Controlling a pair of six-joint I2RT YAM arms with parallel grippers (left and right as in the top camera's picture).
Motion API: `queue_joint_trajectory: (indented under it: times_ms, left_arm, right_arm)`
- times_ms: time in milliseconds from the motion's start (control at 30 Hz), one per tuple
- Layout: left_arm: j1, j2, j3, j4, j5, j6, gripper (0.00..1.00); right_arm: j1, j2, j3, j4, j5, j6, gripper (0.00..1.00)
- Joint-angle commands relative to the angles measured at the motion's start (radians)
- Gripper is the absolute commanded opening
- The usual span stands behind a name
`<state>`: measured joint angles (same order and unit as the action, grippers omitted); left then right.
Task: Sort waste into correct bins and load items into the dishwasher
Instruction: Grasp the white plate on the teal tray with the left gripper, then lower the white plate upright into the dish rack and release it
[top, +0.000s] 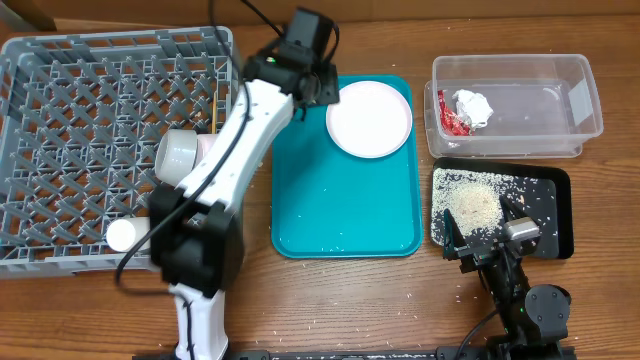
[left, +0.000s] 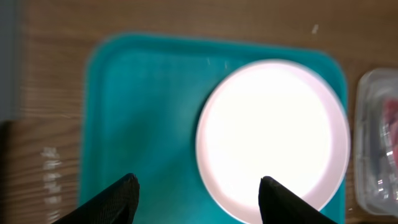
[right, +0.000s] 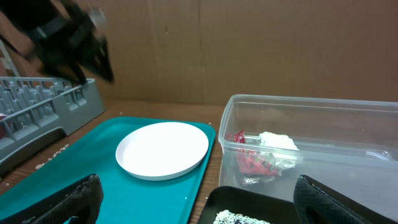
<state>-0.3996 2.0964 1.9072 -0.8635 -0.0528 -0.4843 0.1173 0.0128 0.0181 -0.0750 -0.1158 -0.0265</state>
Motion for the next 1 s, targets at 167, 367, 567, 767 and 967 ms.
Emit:
queue_joint_trajectory:
  times_ms: [167, 367, 567, 767, 967]
  left_arm:
    - [0.0, 0.234, -0.024, 0.014, 0.215, -0.043, 0.48]
    - [0.019, 0.213, 0.006, -0.135, 0.168, -0.028, 0.04]
    - [0.065, 0.004, 0.124, -0.414, -0.226, 0.036, 0.04]
    - [0.089, -0.247, 0.15, -0.621, -0.85, 0.048, 0.04]
    - [0.158, -0.32, 0.126, -0.616, -1.167, 0.171, 0.04]
  right_arm:
    - [-0.006, -0.01, -0.01, 0.006, 0.003, -0.004, 1.0]
    - [-0.006, -0.01, -0.01, 0.006, 0.003, -0.004, 1.0]
    - [-0.006, -0.01, -0.01, 0.006, 0.003, -0.004, 1.0]
    - [-0.006, -0.01, -0.01, 0.006, 0.003, -0.004, 1.0]
    - [-0.006, -0.01, -0.01, 0.006, 0.003, -0.004, 1.0]
